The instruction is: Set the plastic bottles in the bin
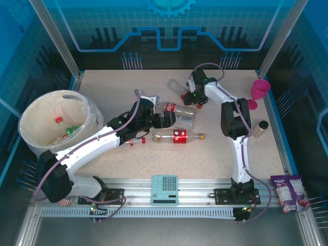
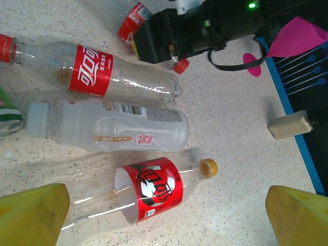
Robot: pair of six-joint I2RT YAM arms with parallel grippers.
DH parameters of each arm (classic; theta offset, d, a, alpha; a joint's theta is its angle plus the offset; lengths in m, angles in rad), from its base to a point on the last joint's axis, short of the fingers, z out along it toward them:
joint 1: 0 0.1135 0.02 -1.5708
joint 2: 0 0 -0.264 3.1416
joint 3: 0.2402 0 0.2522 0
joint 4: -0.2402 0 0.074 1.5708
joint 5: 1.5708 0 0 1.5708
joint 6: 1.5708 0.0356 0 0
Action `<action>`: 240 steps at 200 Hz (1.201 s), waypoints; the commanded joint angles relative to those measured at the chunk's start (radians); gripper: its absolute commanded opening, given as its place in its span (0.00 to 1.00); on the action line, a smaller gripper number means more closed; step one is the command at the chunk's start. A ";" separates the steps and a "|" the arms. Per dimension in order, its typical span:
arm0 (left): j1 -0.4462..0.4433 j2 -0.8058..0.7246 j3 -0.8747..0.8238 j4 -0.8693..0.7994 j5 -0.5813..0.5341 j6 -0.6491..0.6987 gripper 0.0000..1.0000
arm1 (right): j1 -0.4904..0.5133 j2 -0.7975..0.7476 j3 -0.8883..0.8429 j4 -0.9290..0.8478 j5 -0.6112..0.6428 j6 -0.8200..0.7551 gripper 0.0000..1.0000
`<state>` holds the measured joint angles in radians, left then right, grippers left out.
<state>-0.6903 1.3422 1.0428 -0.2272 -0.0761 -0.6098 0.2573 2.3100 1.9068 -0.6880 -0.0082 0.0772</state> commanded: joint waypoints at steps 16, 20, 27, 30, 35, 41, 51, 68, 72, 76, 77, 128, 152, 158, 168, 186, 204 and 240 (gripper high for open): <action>0.006 0.064 0.060 0.094 0.078 -0.047 0.99 | -0.075 -0.260 -0.196 0.067 -0.035 0.015 0.56; 0.010 0.073 0.066 0.106 0.096 -0.052 0.99 | -0.080 -0.288 -0.220 0.071 -0.039 0.018 0.56; 0.017 0.088 0.079 0.126 0.121 -0.063 0.99 | -0.087 -0.332 -0.263 0.077 -0.044 0.024 0.55; 0.020 0.093 0.085 0.134 0.130 -0.070 0.99 | -0.089 -0.351 -0.283 0.081 -0.044 0.025 0.55; 0.023 0.104 0.090 0.151 0.143 -0.083 0.99 | -0.093 -0.385 -0.319 0.090 -0.040 0.028 0.55; 0.029 0.115 0.097 0.176 0.157 -0.099 0.99 | -0.093 -0.423 -0.364 0.110 -0.034 0.032 0.55; 0.041 0.135 0.100 0.228 0.181 -0.137 0.99 | -0.092 -0.497 -0.442 0.141 -0.024 0.039 0.55; 0.053 0.175 0.103 0.334 0.225 -0.196 0.99 | -0.090 -0.627 -0.560 0.180 -0.029 0.071 0.54; 0.053 0.188 0.108 0.359 0.233 -0.205 0.99 | -0.090 -0.654 -0.585 0.185 -0.035 0.079 0.54; 0.052 0.202 0.114 0.377 0.244 -0.214 0.99 | -0.089 -0.686 -0.610 0.191 -0.039 0.090 0.54; 0.053 0.205 0.116 0.381 0.248 -0.217 0.99 | -0.089 -0.693 -0.616 0.193 -0.042 0.093 0.54; 0.044 0.395 0.184 0.575 0.306 -0.333 0.99 | -0.051 -1.005 -0.896 0.239 -0.146 0.210 0.52; 0.024 0.435 0.221 0.572 0.275 -0.310 0.99 | -0.038 -1.110 -0.988 0.247 -0.184 0.262 0.53; 0.020 0.447 0.230 0.569 0.267 -0.308 0.99 | -0.036 -1.132 -1.005 0.251 -0.201 0.271 0.53; 0.011 0.467 0.243 0.576 0.263 -0.315 0.99 | -0.029 -1.155 -1.021 0.246 -0.231 0.278 0.53; 0.005 0.505 0.259 0.636 0.280 -0.353 0.99 | 0.003 -1.174 -1.022 0.217 -0.243 0.278 0.53; -0.001 0.534 0.285 0.656 0.286 -0.372 0.99 | 0.024 -1.194 -1.068 0.225 -0.252 0.289 0.53; -0.005 0.547 0.310 0.625 0.271 -0.374 0.92 | 0.038 -1.197 -1.091 0.245 -0.254 0.305 0.53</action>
<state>-0.6907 1.8778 1.3216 0.3729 0.1993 -0.9703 0.2810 1.1210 0.8268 -0.4706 -0.2359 0.3614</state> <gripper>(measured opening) 0.963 0.559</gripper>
